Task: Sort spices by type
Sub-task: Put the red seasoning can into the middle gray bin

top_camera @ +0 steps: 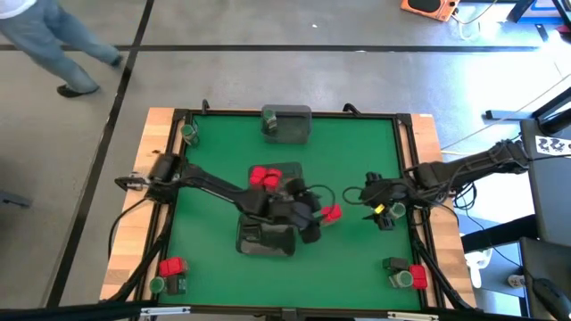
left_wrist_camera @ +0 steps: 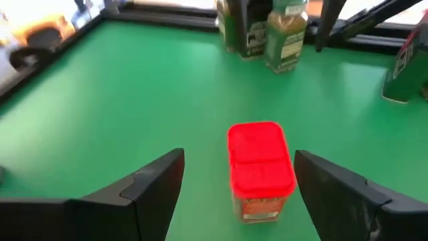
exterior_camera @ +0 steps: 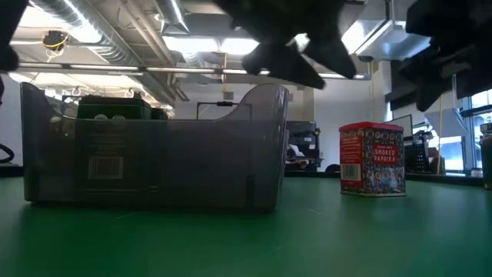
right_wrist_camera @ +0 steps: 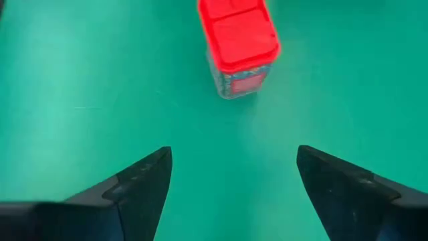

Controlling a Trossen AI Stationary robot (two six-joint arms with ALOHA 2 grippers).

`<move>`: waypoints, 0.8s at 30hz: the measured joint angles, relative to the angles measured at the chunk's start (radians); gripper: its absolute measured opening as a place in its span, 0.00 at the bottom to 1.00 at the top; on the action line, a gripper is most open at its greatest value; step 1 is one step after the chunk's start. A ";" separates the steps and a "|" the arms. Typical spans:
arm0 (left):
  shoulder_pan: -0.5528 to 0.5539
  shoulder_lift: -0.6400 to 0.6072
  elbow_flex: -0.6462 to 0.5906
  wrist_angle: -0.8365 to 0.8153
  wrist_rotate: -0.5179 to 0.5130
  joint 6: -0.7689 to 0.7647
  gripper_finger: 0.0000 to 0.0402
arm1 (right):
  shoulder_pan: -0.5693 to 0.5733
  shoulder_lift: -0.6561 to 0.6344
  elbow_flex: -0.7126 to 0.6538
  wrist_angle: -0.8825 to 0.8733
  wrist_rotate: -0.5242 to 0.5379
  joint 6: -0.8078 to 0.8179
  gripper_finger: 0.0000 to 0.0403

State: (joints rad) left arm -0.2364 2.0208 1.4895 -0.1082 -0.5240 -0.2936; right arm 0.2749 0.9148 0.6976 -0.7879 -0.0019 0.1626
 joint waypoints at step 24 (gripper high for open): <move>0.038 0.272 0.280 -0.191 0.131 -0.076 0.70 | 0.000 -0.014 -0.071 0.096 0.047 0.012 0.79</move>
State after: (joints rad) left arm -0.1982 2.2929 1.7691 -0.2993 -0.3934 -0.3697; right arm 0.2749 0.9009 0.6262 -0.6922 0.0452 0.1749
